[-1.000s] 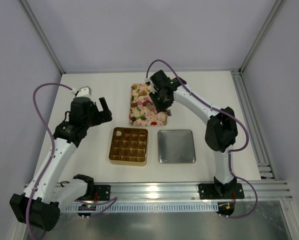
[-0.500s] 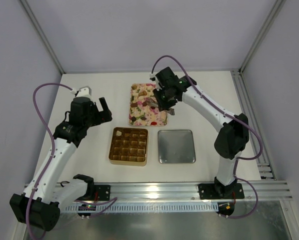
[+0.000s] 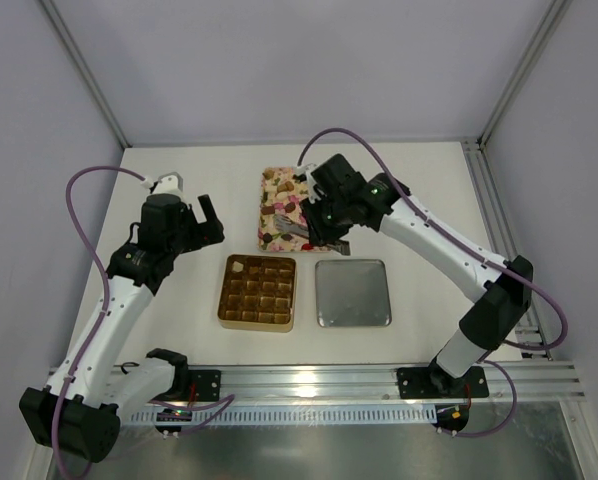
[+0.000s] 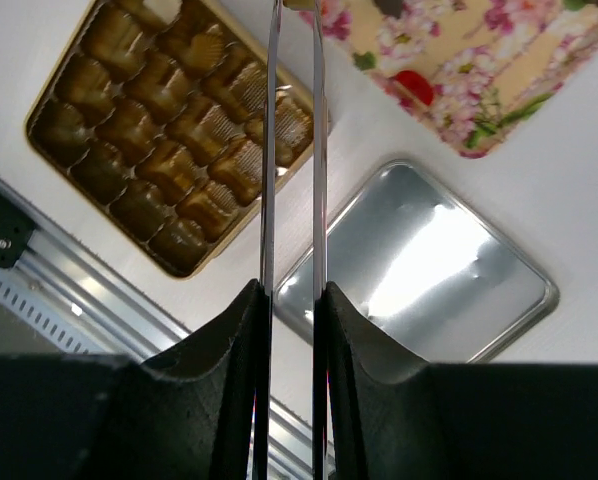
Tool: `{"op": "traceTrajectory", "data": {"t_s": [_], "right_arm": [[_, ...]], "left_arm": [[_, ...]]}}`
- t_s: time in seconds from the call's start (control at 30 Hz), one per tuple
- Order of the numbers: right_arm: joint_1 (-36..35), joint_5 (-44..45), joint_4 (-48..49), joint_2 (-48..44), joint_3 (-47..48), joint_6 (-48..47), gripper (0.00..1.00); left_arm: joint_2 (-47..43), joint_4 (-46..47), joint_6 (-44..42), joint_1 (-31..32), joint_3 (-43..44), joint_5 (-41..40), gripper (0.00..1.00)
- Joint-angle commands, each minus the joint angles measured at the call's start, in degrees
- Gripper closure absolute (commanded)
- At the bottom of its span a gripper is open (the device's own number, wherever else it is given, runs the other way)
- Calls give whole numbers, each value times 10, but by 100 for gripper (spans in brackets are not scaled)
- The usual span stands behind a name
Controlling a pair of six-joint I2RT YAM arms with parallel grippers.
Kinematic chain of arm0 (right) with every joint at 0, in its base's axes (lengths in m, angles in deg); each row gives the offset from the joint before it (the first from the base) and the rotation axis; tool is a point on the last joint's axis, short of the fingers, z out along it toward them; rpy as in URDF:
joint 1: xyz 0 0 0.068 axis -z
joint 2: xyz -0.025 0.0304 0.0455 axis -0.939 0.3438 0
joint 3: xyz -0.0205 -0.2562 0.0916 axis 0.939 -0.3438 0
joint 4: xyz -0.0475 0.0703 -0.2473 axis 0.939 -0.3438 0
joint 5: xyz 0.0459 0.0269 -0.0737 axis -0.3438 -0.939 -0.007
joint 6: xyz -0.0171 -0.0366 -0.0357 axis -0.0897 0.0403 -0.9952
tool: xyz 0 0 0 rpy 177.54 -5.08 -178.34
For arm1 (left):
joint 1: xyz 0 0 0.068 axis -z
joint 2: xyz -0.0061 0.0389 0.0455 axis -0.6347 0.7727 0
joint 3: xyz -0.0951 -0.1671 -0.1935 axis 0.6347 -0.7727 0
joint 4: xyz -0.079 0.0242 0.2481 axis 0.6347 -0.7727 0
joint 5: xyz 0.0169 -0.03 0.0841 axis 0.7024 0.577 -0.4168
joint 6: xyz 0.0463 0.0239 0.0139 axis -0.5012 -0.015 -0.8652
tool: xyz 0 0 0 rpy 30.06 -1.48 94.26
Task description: Pack the chocolate
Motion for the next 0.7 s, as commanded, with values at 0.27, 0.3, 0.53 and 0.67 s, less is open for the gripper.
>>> {"op": "traceTrajectory", "data": {"t_s": [0.27,0.3,0.53,0.67], "right_arm": [[-111,25,13,-27,-50,47,74],[-112,27,15,-28,-53,48,74],[-118,30,23,-24,-69,53,70],[-119,32,23,-17,-66,51,65]], "left_arm": [[-8,4,0,-1,2,0,0],[-9,4,0,-1,2,-1,0],[-7,4,0,0,2,-2,0],[-8,4,0,-1,1,-2,0]]}}
